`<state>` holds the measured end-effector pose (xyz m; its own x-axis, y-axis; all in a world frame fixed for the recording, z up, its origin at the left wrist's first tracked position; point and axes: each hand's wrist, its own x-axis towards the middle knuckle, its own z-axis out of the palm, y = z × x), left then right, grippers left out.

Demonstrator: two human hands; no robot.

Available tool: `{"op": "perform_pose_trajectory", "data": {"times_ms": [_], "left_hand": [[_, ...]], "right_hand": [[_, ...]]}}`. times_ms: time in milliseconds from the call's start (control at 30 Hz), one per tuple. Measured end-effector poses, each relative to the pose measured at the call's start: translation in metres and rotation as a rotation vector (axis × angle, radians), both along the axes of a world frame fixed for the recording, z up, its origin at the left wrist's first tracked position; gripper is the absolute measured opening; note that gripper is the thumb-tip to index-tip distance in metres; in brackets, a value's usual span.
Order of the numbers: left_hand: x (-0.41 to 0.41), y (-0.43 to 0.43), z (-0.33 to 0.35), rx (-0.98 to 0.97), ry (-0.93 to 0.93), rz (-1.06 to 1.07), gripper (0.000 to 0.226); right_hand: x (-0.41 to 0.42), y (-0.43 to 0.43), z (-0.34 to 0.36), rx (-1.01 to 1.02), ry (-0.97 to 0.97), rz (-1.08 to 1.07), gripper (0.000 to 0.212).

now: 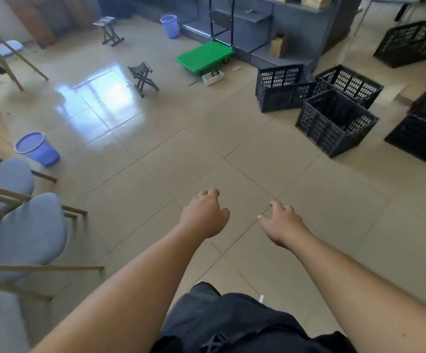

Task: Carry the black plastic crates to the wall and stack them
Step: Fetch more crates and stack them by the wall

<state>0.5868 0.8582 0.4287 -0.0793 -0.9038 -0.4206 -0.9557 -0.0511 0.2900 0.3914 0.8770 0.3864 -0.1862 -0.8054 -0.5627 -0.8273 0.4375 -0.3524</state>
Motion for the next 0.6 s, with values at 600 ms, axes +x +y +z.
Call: {"op": "perform_pose_trajectory", "data": {"times_ms": [600], "left_hand": [[-0.158,-0.379,-0.02,0.09,0.003,-0.4,0.058]], "right_hand": [[-0.157,-0.284,0.005,0.022,0.033,-0.512,0.065]]}}
